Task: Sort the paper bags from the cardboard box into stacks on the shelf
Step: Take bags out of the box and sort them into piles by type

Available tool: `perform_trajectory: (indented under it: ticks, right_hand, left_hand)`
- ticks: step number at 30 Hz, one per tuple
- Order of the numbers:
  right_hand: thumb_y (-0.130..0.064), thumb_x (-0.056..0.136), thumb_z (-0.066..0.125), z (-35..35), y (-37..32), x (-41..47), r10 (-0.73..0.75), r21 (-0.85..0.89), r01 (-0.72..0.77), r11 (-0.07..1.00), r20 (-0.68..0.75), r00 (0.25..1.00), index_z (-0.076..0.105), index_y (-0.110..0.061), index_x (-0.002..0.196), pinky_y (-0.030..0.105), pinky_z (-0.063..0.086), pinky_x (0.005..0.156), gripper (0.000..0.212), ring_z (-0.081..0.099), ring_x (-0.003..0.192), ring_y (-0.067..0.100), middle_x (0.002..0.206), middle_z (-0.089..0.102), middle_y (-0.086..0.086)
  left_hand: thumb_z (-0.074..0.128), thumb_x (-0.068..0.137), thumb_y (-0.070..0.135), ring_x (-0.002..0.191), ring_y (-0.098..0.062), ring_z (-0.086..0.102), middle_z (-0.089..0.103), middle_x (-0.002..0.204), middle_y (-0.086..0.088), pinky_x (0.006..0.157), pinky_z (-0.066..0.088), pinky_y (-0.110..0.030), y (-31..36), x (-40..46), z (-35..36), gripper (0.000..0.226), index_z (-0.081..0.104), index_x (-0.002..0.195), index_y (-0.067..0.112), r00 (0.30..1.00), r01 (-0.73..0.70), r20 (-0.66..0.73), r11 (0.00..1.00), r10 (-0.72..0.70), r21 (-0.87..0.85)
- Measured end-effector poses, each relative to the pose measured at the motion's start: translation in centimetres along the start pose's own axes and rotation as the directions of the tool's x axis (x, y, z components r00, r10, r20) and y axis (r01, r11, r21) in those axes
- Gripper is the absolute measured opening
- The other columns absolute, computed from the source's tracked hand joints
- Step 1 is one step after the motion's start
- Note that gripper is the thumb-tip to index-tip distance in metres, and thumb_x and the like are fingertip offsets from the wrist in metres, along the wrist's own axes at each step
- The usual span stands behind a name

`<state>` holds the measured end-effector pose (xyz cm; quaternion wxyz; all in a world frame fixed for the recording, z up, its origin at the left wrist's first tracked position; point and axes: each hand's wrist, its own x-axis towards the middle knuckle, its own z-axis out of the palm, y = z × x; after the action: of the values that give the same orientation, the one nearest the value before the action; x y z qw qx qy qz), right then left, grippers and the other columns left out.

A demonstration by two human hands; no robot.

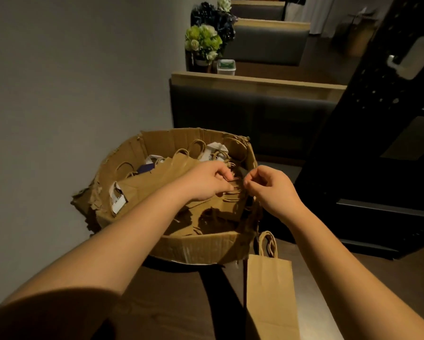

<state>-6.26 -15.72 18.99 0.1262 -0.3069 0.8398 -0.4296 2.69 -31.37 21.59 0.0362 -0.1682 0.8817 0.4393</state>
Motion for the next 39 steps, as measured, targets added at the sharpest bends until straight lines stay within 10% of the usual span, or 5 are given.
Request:
perform_trajectory:
  ticks: [10,15,21,31,39]
  right_hand:
    - [-0.013,0.095,0.054,7.9,-1.8,6.4,0.337,0.284,-0.462,0.84,0.394,0.855,0.058,-0.011,0.104,0.032,0.05,0.072,0.01,0.062,0.091,0.022,0.105,0.063,0.012]
    - [-0.015,0.098,0.048,10.5,-0.7,7.6,0.552,0.44,-0.725,0.53,0.469,0.689,0.052,-0.005,0.129,0.043,0.043,0.091,0.033,0.053,0.119,0.032,0.123,0.054,0.015]
    - [-0.017,0.094,0.054,11.5,0.3,8.4,0.638,0.33,-0.738,0.589,0.37,0.675,0.06,-0.013,0.104,0.047,0.044,0.1,0.012,0.047,0.123,0.031,0.123,0.053,0.008]
    - [-0.019,0.092,0.061,12.1,1.3,9.8,0.656,0.292,-0.679,0.673,0.187,0.731,0.037,-0.014,0.127,0.043,0.048,0.088,0.043,0.05,0.094,0.023,0.099,0.049,0.006]
    - [-0.022,0.09,0.062,12.5,2.2,10.0,0.663,0.291,-0.679,0.674,0.169,0.73,0.029,-0.016,0.136,0.031,0.044,0.064,0.056,0.051,0.078,0.017,0.093,0.053,0.008]
  left_hand:
    - [0.05,0.1,0.024,0.088,-0.012,0.063,0.066,0.109,-0.002,0.064,0.047,-0.023,-9.3,2.1,-6.1,0.018,0.059,0.115,0.02,0.958,0.287,0.056,0.947,-0.282,-0.145]
    - [0.038,0.104,0.034,0.122,-0.019,0.05,0.05,0.141,-0.002,0.099,0.039,-0.033,-13.2,4.1,-6.8,0.042,0.04,0.144,0.022,0.939,0.242,0.176,0.93,-0.296,0.276]
    - [0.047,0.099,0.03,0.12,-0.025,0.052,0.049,0.141,-0.006,0.096,0.043,-0.034,-16.7,6.6,-6.2,0.051,0.033,0.148,0.023,0.941,0.336,-0.022,0.919,-0.339,0.205]
    - [0.059,0.085,0.059,0.123,-0.029,0.049,0.048,0.14,-0.01,0.098,0.043,-0.037,-20.0,7.4,-6.1,0.075,0.041,0.142,0.014,0.884,0.45,-0.019,0.84,-0.466,0.303]
    - [0.074,0.079,0.046,0.088,-0.017,0.059,0.063,0.091,0.003,0.067,0.044,-0.028,-20.1,6.3,-7.1,0.028,0.065,0.086,0.02,0.935,0.348,0.033,0.93,-0.354,0.119]
